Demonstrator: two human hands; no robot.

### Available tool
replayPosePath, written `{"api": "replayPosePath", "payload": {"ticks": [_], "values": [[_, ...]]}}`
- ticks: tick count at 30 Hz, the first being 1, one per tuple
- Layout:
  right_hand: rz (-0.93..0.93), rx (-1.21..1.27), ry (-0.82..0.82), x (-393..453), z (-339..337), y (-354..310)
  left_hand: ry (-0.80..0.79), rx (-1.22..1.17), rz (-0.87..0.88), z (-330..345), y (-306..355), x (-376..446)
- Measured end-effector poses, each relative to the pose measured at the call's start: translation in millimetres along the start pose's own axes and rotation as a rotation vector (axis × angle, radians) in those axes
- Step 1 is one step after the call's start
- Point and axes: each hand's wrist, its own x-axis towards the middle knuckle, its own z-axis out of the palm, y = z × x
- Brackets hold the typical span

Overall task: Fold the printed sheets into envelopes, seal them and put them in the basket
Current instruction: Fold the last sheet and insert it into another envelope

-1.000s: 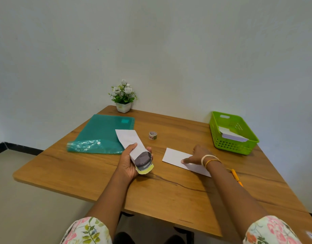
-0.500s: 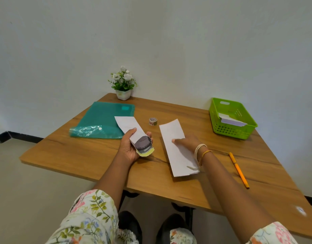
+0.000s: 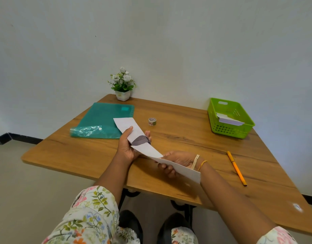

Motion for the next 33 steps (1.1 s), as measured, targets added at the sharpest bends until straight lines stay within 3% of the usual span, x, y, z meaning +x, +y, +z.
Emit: {"api": "replayPosePath", "payload": {"ticks": [4, 9, 17, 19, 21, 24, 26, 29, 33], "values": [[0.083, 0.157, 0.172, -1, 3, -4, -0.03, 0.008, -0.01, 0, 0, 1], [0.139, 0.254, 0.229, 8, 9, -7, -0.052, 0.029, -0.029, -3, 0, 4], [-0.114, 0.142, 0.515, 31, 41, -15, -0.017, 0.074, -0.019, -5, 1, 6], [-0.101, 0.232, 0.403, 29, 43, -13, -0.004, 0.056, -0.023, -7, 0, 8], [0.006, 0.313, 0.172, 17, 38, -11, 0.003, 0.06, -0.015, -9, 1, 11], [0.089, 0.159, 0.048, -4, 20, -12, -0.003, 0.057, -0.013, -9, 1, 11], [0.067, 0.125, 0.134, -11, 18, -16, -0.016, 0.042, 0.004, -7, 0, 10], [-0.059, 0.344, 0.396, 4, 25, -22, -0.036, 0.034, -0.007, -4, -1, 8], [-0.255, 0.367, 0.746, 45, 43, -18, -0.033, 0.071, -0.043, -2, -1, 8]]}}
